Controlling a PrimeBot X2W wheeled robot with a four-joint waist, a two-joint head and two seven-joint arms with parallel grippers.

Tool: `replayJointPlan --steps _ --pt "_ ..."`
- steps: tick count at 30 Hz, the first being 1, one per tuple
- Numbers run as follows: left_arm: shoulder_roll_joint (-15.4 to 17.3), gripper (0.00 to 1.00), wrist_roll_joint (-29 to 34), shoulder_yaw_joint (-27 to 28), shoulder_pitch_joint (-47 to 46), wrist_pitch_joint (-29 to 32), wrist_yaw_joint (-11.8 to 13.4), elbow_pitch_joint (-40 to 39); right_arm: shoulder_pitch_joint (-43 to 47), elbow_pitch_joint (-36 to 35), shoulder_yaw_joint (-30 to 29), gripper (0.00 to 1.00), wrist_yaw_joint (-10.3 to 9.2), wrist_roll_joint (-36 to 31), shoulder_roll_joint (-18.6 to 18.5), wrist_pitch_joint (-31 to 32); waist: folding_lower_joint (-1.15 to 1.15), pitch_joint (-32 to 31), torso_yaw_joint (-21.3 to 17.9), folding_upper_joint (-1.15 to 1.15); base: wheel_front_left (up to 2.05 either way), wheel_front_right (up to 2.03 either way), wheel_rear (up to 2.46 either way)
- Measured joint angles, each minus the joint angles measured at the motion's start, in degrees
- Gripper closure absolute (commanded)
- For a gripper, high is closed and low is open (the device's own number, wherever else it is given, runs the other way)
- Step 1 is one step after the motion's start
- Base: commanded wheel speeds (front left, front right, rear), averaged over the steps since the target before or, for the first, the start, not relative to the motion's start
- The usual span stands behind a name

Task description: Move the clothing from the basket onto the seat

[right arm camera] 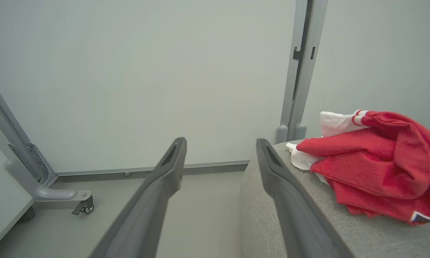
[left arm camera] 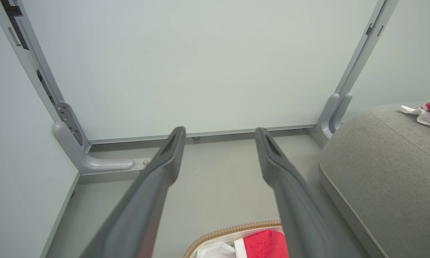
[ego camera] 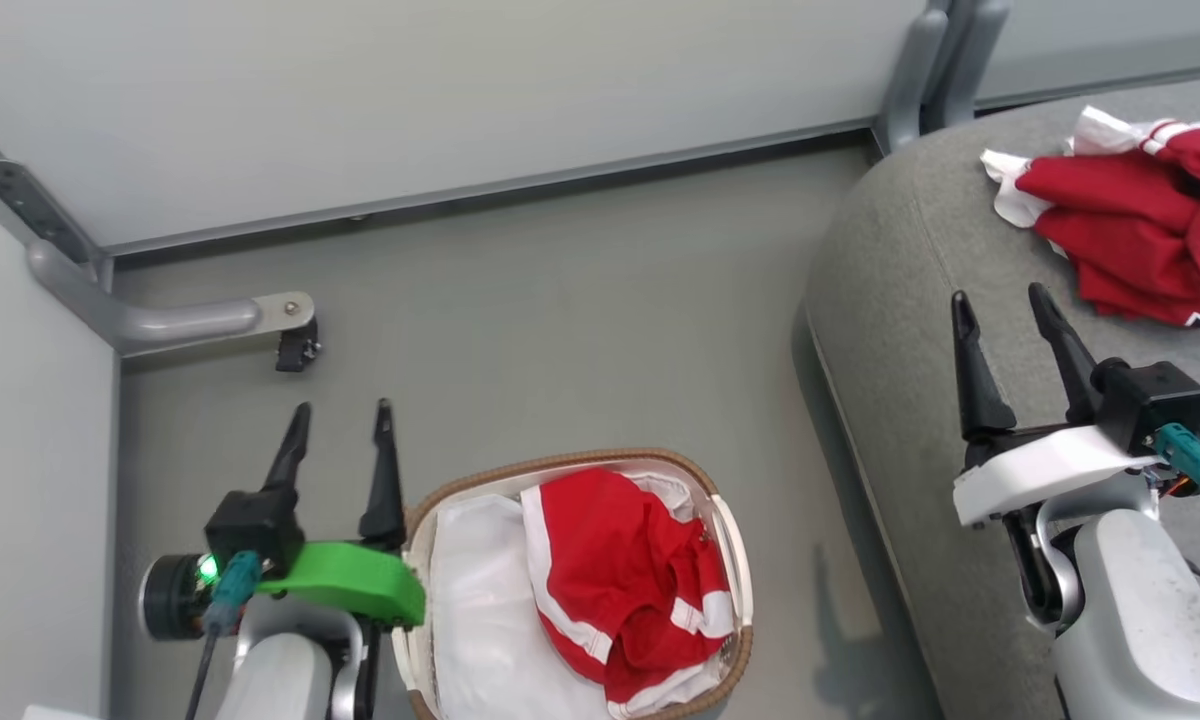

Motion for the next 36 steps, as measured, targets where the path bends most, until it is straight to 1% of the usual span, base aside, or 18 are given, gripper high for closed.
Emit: replayJointPlan --steps 5,10,16,20,27,31,33,36 --pt "0.00 0.00 0.83 3.77 3.03 0.00 -0.29 -0.20 1.82 1.08 1.12 0.00 0.00 -0.03 0.89 0.00 0.00 -2.50 1.37 0.00 0.00 0.00 0.00" --pt "0.01 0.00 1.21 6.13 6.24 0.00 -0.85 -0.26 4.58 2.55 1.43 0.00 0.00 -0.12 1.37 0.00 0.00 -5.01 1.96 0.00 0.00 0.00 0.00" --pt "0.01 0.00 0.78 6.39 10.35 0.00 -0.92 -0.12 8.34 3.71 1.51 0.00 0.00 -0.16 1.86 0.00 0.00 -7.75 1.90 0.00 0.00 0.00 0.00" --pt "0.00 0.00 0.04 5.77 11.41 0.00 -1.02 0.05 9.68 3.76 1.59 0.00 0.00 -0.25 2.04 0.00 0.00 -8.30 1.63 0.00 0.00 0.00 0.00" --pt "0.01 0.00 -0.78 3.38 11.26 0.00 -1.33 0.60 9.31 3.10 2.21 0.00 0.00 -0.26 2.14 0.00 0.00 -7.07 0.97 0.00 0.00 0.00 0.00" --pt "-0.01 0.00 -1.88 0.79 7.77 0.00 -1.42 1.53 5.94 1.04 2.81 0.00 0.00 -0.07 2.20 0.00 0.00 -4.46 0.55 0.00 0.00 0.00 0.00" --pt "-0.02 0.00 -3.75 -0.44 5.70 0.00 -2.29 2.76 4.21 -0.07 3.33 0.00 0.00 0.26 2.27 0.00 0.00 -2.67 0.25 0.00 0.00 0.00 0.00" --pt "-0.03 0.00 -4.35 -1.52 2.63 0.01 -2.66 4.88 1.71 -1.46 4.35 0.00 0.00 1.09 2.45 0.00 0.00 0.22 -0.33 0.00 0.00 0.00 0.00"
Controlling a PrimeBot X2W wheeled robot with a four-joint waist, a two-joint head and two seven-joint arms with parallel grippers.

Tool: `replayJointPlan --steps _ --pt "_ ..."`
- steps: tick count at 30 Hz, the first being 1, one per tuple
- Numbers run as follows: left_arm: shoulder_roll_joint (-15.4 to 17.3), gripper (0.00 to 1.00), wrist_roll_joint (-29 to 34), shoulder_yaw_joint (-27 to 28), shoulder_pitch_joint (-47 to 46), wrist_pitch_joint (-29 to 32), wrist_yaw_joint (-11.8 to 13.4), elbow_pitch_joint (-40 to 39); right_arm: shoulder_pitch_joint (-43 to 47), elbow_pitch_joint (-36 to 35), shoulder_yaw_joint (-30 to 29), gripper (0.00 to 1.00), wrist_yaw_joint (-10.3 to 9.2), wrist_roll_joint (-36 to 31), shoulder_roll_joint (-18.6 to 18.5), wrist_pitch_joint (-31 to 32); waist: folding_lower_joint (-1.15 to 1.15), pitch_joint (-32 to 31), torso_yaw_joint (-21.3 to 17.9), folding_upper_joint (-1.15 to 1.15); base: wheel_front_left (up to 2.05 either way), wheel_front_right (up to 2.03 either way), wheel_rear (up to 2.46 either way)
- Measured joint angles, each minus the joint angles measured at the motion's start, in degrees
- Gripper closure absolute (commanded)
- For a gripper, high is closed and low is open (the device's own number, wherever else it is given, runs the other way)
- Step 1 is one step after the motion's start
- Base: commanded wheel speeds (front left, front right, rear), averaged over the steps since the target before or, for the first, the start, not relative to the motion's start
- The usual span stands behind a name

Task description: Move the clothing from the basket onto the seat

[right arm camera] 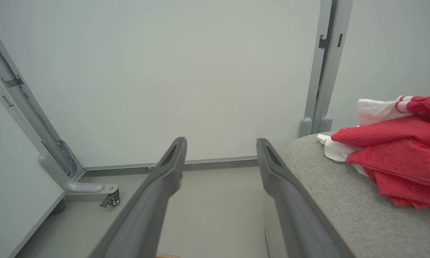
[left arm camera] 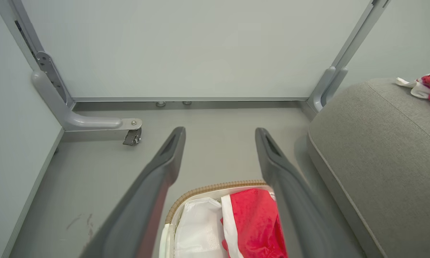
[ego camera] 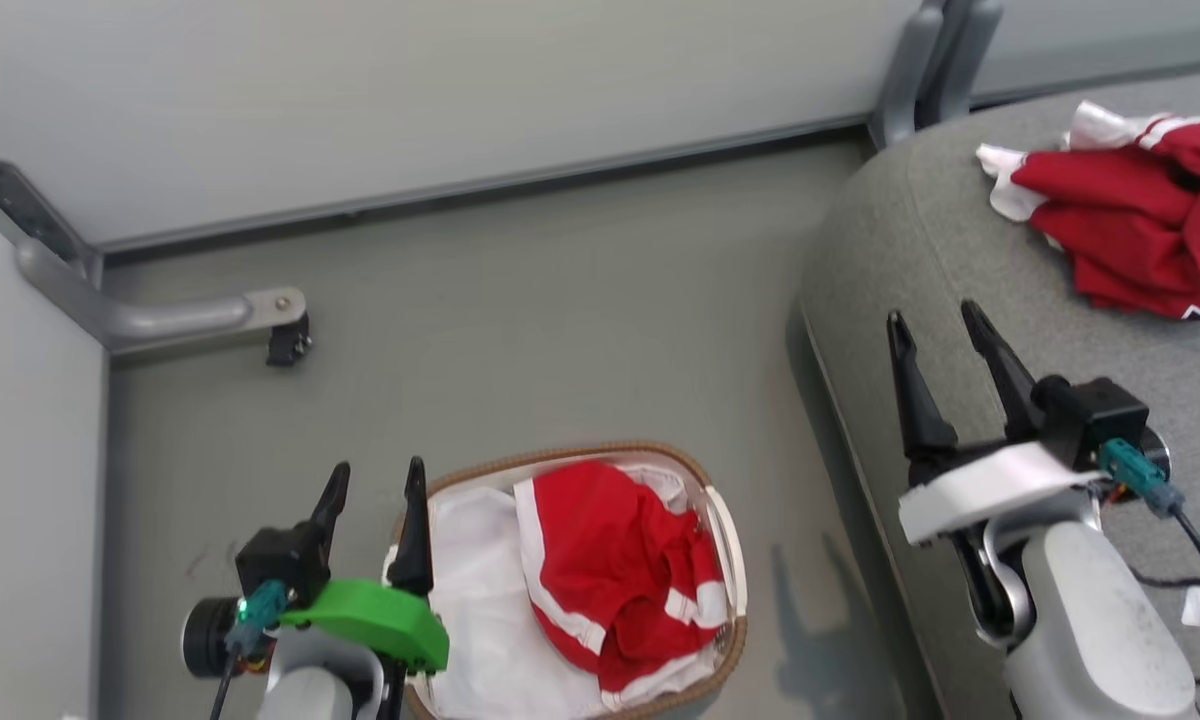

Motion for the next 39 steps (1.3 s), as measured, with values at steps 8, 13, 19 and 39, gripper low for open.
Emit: replayJointPlan --steps 8,13,19,39 --pt "-0.04 0.00 0.90 -1.98 -10.32 -0.01 -1.22 7.06 -7.44 -3.91 2.43 0.00 0.00 2.36 0.33 0.00 0.00 8.86 -2.30 0.00 0.00 0.00 0.00" --pt "-0.11 0.00 1.36 -3.22 -16.31 -0.01 -2.20 12.55 -10.72 -5.05 2.93 0.00 0.00 5.19 0.34 0.00 0.00 14.75 -4.25 0.00 0.00 0.00 0.00" --pt "-0.14 0.00 1.46 -4.79 -22.38 -0.01 -3.15 17.50 -12.87 -6.58 3.44 0.00 0.00 6.65 0.34 0.00 0.01 21.09 -6.71 0.00 0.00 0.00 0.00" --pt "0.14 0.00 3.37 -10.18 -35.71 -0.01 -3.86 40.25 -16.60 -11.47 3.39 0.00 0.00 10.47 0.36 0.00 0.01 37.66 -12.92 0.00 0.00 0.00 0.00"
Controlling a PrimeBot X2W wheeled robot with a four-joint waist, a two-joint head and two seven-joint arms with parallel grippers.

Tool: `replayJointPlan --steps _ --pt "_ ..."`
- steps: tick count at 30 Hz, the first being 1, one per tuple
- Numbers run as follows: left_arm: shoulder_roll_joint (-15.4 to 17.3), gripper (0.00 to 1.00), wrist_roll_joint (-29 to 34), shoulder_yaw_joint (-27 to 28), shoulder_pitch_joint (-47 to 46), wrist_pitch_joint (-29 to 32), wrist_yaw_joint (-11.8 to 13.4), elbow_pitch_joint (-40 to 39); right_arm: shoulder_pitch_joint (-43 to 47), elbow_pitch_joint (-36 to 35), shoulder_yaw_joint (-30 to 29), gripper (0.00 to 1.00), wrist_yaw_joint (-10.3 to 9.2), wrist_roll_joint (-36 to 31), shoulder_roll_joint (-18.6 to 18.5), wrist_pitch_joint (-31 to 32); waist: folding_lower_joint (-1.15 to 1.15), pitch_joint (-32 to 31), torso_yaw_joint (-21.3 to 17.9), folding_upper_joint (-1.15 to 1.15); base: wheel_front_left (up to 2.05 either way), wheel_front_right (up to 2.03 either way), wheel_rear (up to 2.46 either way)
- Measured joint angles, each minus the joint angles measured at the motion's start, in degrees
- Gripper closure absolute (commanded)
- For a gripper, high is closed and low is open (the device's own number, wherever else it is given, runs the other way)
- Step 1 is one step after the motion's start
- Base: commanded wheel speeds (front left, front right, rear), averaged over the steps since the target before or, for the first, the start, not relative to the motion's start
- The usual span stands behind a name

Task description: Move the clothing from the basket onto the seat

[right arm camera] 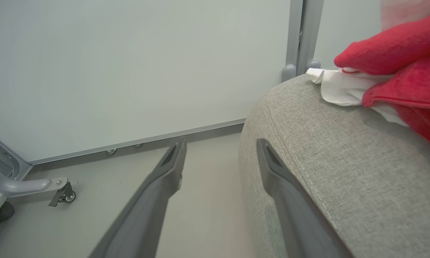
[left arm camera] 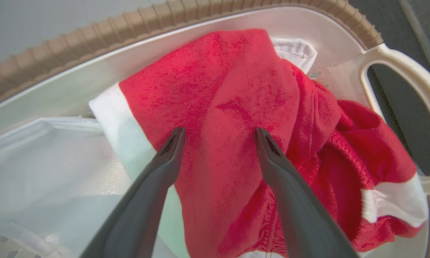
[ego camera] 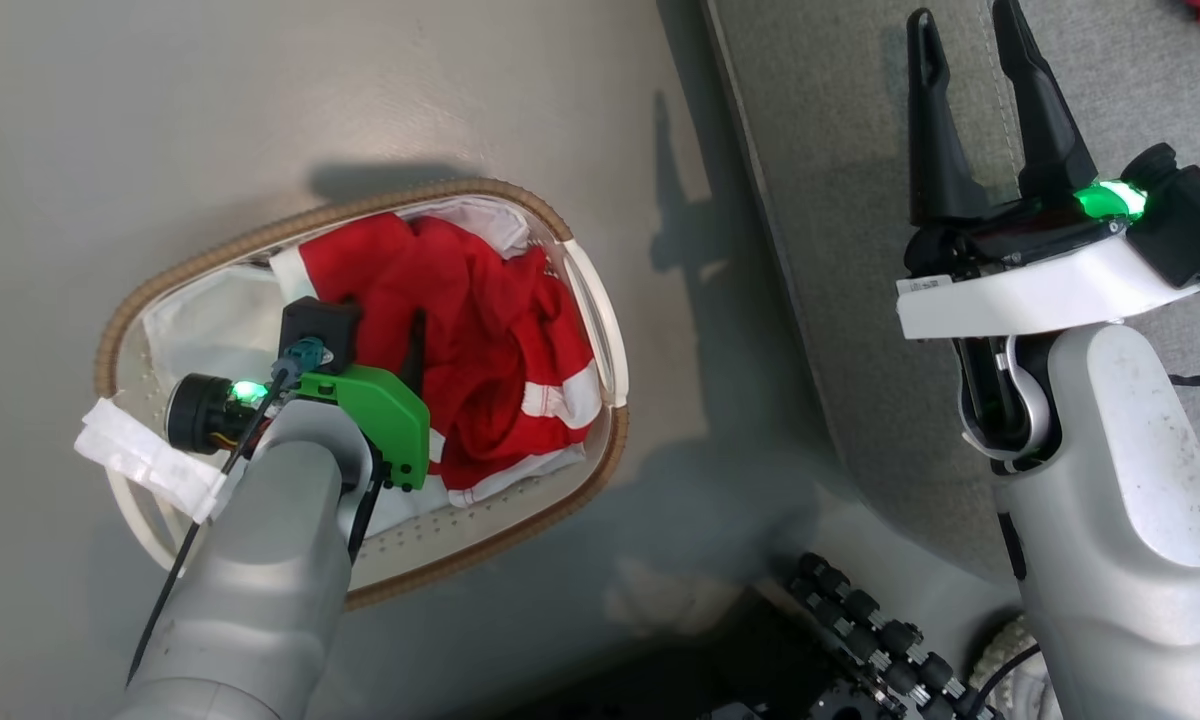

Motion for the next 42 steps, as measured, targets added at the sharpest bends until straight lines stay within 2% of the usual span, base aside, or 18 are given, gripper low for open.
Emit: replayJointPlan --steps 9,11,12,13,14,21,27,38,42 --pt "0.25 0.00 0.11 -1.49 -4.09 1.53 -0.04 6.46 -1.48 -3.20 0.96 0.00 0.00 0.59 0.01 0.00 0.00 4.37 -1.99 0.00 0.00 0.00 0.00" --pt "0.27 0.09 -0.10 -1.79 -4.14 2.15 -0.04 6.98 -1.73 -3.61 1.05 0.00 0.00 0.59 0.01 0.00 0.00 4.93 -2.24 0.00 0.00 0.00 0.00" --pt "0.26 0.26 -0.14 -2.00 -4.15 2.85 -0.04 7.16 -1.84 -3.83 1.11 0.00 0.00 0.59 0.01 0.00 0.00 5.16 -2.34 0.00 0.00 0.00 0.00" --pt "0.25 0.55 -0.22 -2.22 -4.15 3.34 -0.05 7.31 -1.92 -3.99 1.18 0.00 0.00 0.59 0.01 0.00 0.00 5.34 -2.39 0.00 0.00 0.00 0.00" --pt "0.25 0.98 -0.30 -2.43 -4.16 3.53 -0.05 7.38 -1.96 -4.05 1.22 0.00 0.00 0.59 0.02 0.00 0.00 5.43 -2.40 0.00 0.00 0.00 0.00" --pt "0.15 1.00 -2.63 -4.34 -3.66 3.68 -0.05 7.69 -2.32 -3.55 2.03 0.00 0.00 0.54 0.04 0.00 0.00 3.90 -2.07 0.00 0.00 0.00 0.00" --pt "0.00 1.00 -6.05 -6.67 0.34 1.87 -0.05 6.15 -1.75 -1.52 2.94 0.00 0.00 -0.16 0.08 0.00 -0.01 -0.04 -1.52 0.00 0.00 0.00 0.00" --pt "-0.04 1.00 -17.46 -13.27 8.94 0.37 -0.05 -3.33 3.89 3.02 2.22 0.00 0.00 -4.02 0.11 0.00 -0.01 -10.42 1.11 0.00 0.00 0.00 0.00" --pt "-0.08 1.00 -19.25 -12.85 11.44 0.21 -0.07 -6.94 6.66 4.85 2.09 0.00 0.00 -5.01 0.12 0.00 -0.01 -14.52 2.66 0.00 0.00 0.00 0.00"
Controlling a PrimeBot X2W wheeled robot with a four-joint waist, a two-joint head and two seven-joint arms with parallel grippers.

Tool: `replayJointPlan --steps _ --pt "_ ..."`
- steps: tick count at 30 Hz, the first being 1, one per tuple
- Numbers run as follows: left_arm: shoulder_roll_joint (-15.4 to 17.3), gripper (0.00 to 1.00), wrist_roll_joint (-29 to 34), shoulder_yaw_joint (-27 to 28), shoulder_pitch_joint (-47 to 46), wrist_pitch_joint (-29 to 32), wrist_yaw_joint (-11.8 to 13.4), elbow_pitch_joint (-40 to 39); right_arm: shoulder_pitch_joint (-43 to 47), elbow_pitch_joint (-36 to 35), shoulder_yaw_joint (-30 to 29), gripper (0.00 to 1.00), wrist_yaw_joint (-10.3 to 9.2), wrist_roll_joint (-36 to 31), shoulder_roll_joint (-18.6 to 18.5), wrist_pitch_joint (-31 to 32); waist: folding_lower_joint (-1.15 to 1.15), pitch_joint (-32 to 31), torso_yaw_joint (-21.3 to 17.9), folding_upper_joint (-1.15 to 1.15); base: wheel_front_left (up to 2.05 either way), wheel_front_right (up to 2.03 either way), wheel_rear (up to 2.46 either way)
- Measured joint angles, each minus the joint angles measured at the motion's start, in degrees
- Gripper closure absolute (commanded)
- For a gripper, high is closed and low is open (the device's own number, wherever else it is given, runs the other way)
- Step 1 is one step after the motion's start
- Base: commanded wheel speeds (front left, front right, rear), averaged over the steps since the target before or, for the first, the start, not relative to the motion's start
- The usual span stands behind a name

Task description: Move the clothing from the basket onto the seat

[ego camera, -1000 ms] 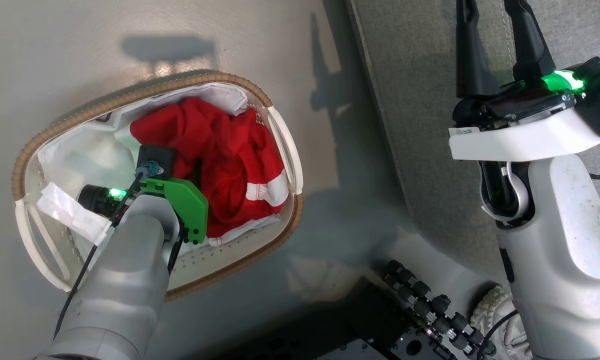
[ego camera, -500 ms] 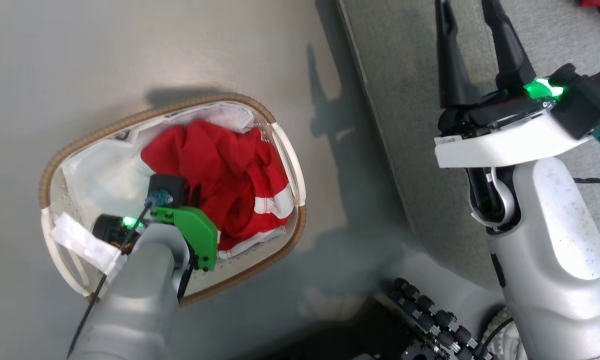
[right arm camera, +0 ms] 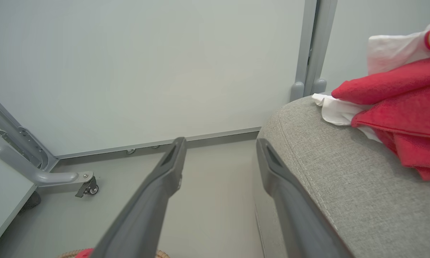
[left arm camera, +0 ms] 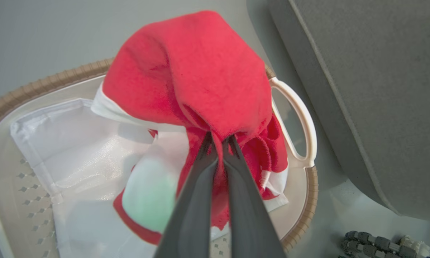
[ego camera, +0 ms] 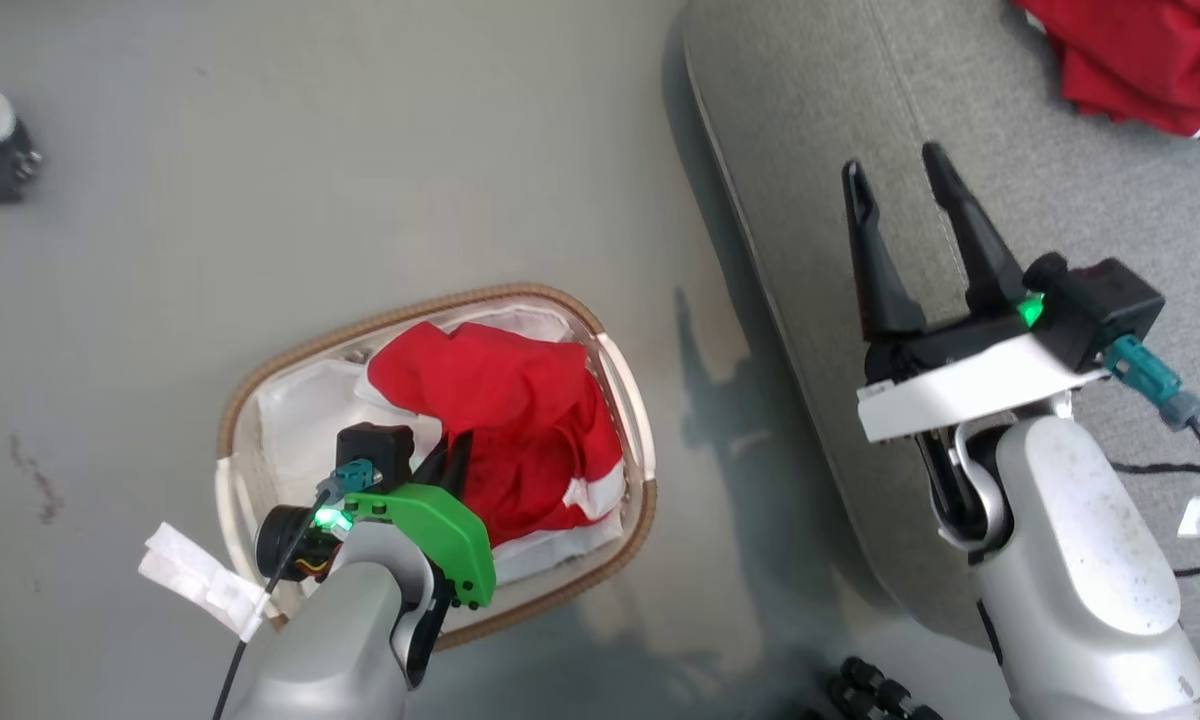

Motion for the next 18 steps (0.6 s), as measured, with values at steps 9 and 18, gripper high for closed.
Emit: replayJointPlan --steps 9,18 --pt "0.02 1.00 0.77 3.61 7.29 -0.08 0.76 -12.05 5.86 3.14 0.90 0.00 0.00 -0.80 0.01 0.00 0.00 -9.44 3.48 0.00 0.00 0.00 0.00" --pt "-0.01 1.00 3.72 8.56 13.06 -0.08 1.77 -25.49 11.84 4.94 1.96 0.00 0.00 -1.12 0.01 0.00 0.00 -19.44 6.33 0.00 0.00 0.00 0.00"
